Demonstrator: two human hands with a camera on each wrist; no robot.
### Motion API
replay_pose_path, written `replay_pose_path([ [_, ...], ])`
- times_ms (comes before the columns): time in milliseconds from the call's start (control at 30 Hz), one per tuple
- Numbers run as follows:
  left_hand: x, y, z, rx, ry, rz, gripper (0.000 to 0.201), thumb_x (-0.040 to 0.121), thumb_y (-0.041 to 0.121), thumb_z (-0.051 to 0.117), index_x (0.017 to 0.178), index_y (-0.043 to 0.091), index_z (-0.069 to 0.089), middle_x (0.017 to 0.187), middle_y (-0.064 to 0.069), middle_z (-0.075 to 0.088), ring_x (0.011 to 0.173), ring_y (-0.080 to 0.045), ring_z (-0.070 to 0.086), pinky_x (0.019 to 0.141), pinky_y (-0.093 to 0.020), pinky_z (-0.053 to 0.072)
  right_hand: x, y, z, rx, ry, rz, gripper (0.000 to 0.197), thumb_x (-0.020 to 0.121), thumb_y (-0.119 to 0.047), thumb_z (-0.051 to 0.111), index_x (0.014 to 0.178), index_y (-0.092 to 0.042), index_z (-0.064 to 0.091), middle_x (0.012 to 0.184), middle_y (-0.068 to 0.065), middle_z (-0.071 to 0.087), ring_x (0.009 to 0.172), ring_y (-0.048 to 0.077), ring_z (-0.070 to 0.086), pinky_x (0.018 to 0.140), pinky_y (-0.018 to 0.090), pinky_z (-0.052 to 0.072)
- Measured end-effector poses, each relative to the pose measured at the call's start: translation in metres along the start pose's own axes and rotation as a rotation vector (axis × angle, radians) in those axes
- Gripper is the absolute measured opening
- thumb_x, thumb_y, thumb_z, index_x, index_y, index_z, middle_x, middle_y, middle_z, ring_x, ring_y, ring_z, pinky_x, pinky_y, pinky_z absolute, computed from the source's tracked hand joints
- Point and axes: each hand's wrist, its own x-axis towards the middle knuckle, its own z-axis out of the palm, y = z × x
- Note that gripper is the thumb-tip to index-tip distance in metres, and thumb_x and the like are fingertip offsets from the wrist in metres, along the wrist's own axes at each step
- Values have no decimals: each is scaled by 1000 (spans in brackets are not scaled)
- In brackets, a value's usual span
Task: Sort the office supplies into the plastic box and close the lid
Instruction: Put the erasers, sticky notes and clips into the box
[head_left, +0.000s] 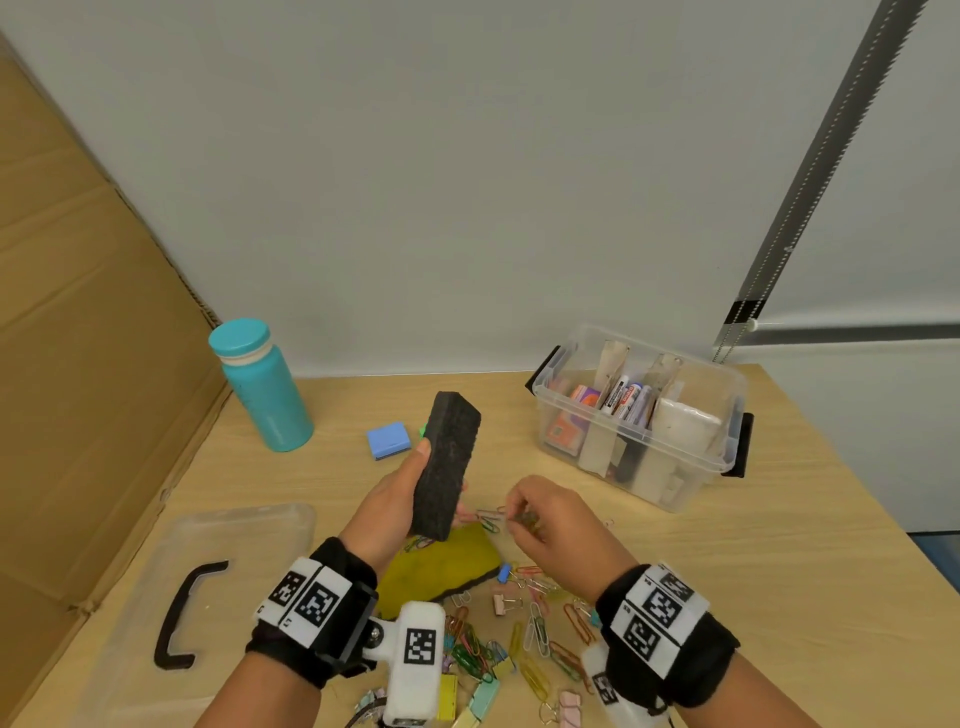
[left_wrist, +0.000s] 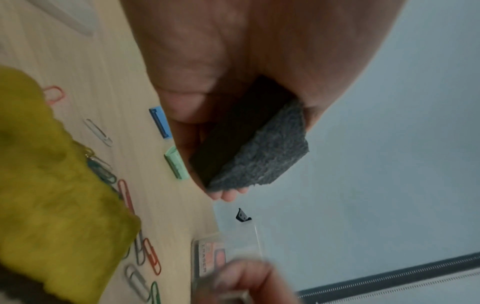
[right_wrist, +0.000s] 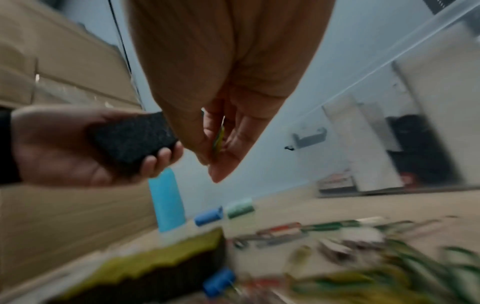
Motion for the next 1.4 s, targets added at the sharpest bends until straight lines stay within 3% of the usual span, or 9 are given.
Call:
replay_pose_path([
  [167,-4,0,-18,-44,80,7,46,95,51,36,104,15,63,97,-14,70,80,-24,64,81,-40,50,-17,17,3,-412,-301,112,28,91,-10,47,117,-19,54,124,-1,48,111,20,45,84,31,41],
  [333,-12,-6,-34,-24,121,-20,38,96,49,36,98,21,62,101,-12,67,88,-25,61,80,-38,48,-2,-2,25,-449,-333,-100,41,92,-19,48,132,-17,44,138,3,43,123,24,40,99,37,39],
  [433,-18,-12,-48,-2,105,-46,34,95,45,41,112,20,57,111,-11,62,94,-23,63,87,-44,48,14,-7,47,-440,-470,-128,59,89,-22,53,144,-22,32,150,2,32,134,25,31,110,40,31],
  [633,-24,-23,-83,-9,146,-33,53,76,42,57,124,20,48,102,-7,56,95,-20,59,88,-39,47,28,-10,62,-493,-540,-45,68,88,-20,58,146,-26,24,144,6,33,127,29,31,106,42,35],
  [767,-25,-32,-103,-54,201,-85,50,68,36,58,115,19,52,98,-9,57,91,-20,57,81,-38,43,26,-9,41,-203,-524,123,67,88,-37,57,145,-33,24,133,2,38,122,22,35,102,39,37],
  [900,-19,-41,-112,-60,202,-115,35,82,25,63,114,17,52,101,-16,60,85,-24,54,70,-36,44,18,-8,17,285,-390,276,35,94,-36,48,129,-37,49,119,-7,55,109,12,52,96,31,42],
  [1033,-12,-38,-102,-25,137,-118,34,73,29,71,99,11,60,87,-11,63,76,-25,56,65,-36,48,12,-9,9,770,-184,502,24,99,-26,44,113,-14,60,102,9,59,92,21,59,89,39,51],
  [1200,2,-27,-74,30,84,-56,19,89,24,61,95,6,58,84,-12,56,67,-24,53,57,-31,50,8,-9,10,1111,-47,627,30,99,-31,43,118,-11,56,114,20,66,98,37,67,74,40,59],
  [1400,14,-17,-36,61,6,-40,24,91,30,58,95,7,59,89,-16,56,78,-24,56,72,-36,50,8,-10,8,1224,-48,640,37,102,-30,36,125,-6,53,122,21,62,98,34,68,62,35,59],
])
